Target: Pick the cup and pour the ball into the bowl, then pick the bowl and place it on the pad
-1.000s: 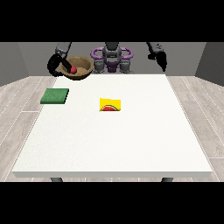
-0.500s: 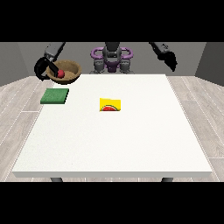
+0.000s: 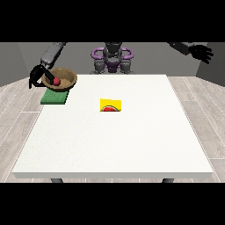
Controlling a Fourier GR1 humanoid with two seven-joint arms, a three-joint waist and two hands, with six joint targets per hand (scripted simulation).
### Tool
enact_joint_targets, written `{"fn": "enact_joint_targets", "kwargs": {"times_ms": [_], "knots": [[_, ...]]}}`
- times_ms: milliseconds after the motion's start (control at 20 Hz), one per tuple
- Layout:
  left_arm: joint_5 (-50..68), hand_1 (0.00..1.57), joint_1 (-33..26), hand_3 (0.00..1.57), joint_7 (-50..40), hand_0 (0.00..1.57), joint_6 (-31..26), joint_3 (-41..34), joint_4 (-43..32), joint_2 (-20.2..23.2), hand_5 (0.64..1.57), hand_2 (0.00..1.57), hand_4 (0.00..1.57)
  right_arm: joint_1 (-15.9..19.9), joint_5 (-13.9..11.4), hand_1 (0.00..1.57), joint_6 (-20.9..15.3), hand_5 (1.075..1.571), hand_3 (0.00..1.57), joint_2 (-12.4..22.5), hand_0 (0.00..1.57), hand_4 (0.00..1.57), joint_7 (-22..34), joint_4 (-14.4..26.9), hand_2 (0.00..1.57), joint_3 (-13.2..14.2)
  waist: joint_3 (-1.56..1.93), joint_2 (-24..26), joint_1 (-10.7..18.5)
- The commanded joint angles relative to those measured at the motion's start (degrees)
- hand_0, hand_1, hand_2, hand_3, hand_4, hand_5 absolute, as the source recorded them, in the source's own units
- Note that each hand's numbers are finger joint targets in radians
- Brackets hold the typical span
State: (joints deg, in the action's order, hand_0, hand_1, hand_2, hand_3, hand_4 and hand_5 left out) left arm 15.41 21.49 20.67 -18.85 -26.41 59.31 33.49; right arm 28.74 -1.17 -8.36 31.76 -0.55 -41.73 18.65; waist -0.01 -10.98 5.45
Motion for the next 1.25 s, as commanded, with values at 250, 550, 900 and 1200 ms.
{"fn": "enact_joint_targets", "kwargs": {"times_ms": [250, 550, 900, 1200], "knots": [[1.8, 0.0, 0.0, 0.0, 4.8, 0.0, -4.8, -3.7, -4.9, 5.5, 1.558, 0.0, 1.19, 2.6, 1.7, 1.57, -3.7, 1.56, 0.71, 3.4, 1.57, 0.0, 0.0, 4.2, 1.57, 4.7, 0.02, -4.0, -0.1], [3.0, 0.0, 0.4, 0.0, 2.3, 0.0, -4.1, -2.8, -1.3, 4.4, 1.549, 0.0, 1.17, 5.0, 2.0, 0.42, -0.7, 1.518, 0.92, 4.5, 0.42, 0.0, -2.7, 10.5, 0.56, 5.1, 0.07, -5.0, 1.5], [0.1, 0.0, 0.6, 0.0, -5.4, 0.0, 0.4, 4.8, 6.2, -2.5, 1.569, 0.0, 1.01, 6.9, -0.1, 0.0, 0.2, 1.361, 0.0, 4.5, 0.0, 0.0, 3.1, 12.1, 0.0, 2.2, 0.17, 4.5, 1.7], [-1.8, 0.0, -1.2, 0.0, -11.2, 0.0, 3.7, 7.8, 2.1, -6.3, 1.559, 0.0, 0.9, 10.8, 1.3, 0.0, 7.1, 1.434, 0.0, 1.4, 0.0, 0.48, 7.1, 5.9, 0.0, -0.8, -0.05, 16.6, -2.8]]}}
